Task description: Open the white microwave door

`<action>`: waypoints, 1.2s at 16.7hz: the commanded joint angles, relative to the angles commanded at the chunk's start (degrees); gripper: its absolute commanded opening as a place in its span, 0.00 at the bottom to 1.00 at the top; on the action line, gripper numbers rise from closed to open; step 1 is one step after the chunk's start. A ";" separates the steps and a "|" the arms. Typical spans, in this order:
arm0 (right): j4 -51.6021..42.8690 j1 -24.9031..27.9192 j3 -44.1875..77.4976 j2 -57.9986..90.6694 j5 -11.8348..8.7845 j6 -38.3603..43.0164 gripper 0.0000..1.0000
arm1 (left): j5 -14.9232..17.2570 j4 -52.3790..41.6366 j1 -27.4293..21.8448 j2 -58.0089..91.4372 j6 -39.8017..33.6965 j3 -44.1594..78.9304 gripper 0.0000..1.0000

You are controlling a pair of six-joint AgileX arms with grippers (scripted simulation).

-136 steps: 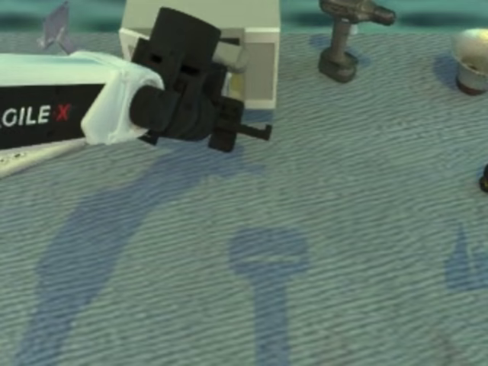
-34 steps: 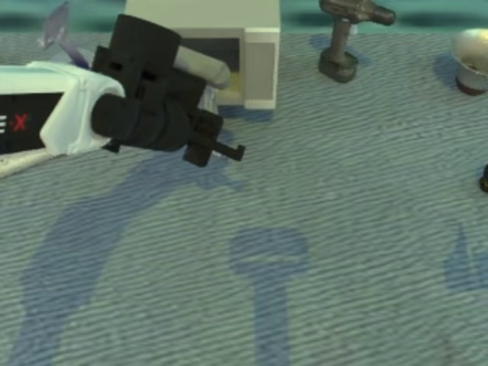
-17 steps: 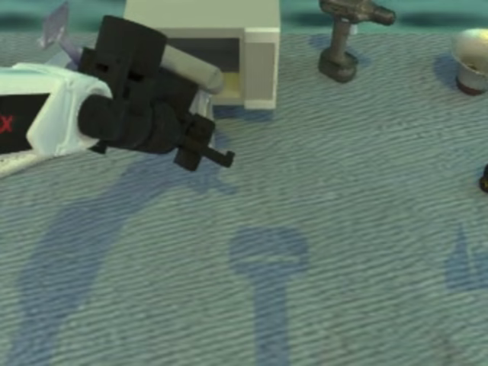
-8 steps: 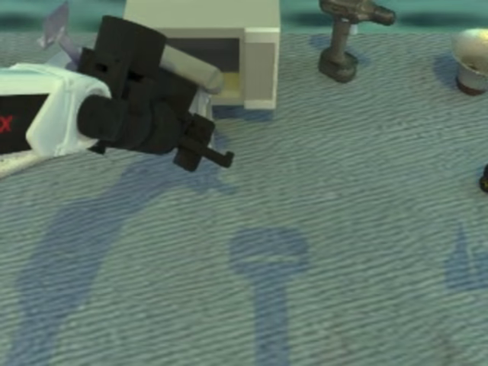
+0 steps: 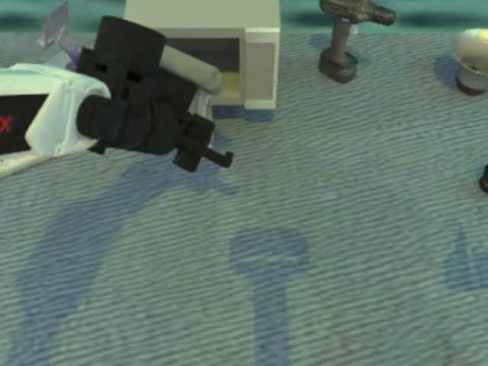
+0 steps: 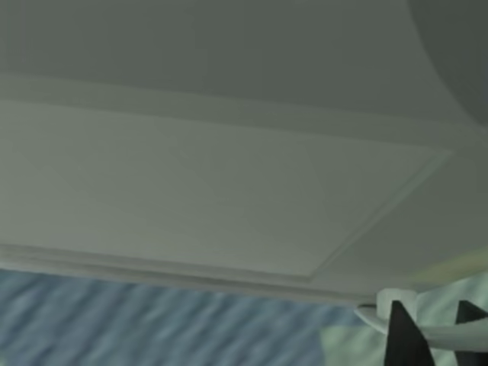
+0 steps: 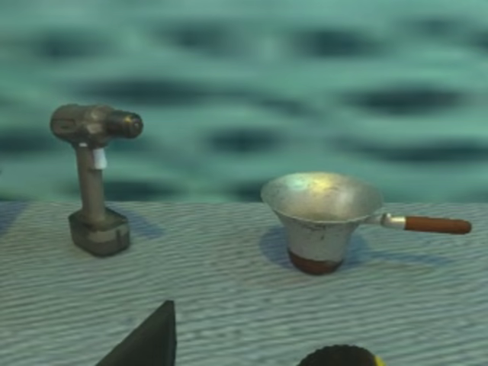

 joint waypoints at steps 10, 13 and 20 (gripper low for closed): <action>0.00 0.00 0.00 0.00 0.00 0.00 1.00 | 1.68 -0.36 0.47 -0.45 1.63 -0.55 0.00; 0.00 0.00 0.00 0.00 0.00 0.00 1.00 | 3.04 -0.54 1.48 -1.06 3.60 -0.98 0.00; 0.00 0.00 0.00 0.00 0.00 0.00 1.00 | 3.64 -0.77 1.94 -1.19 4.49 -1.32 0.00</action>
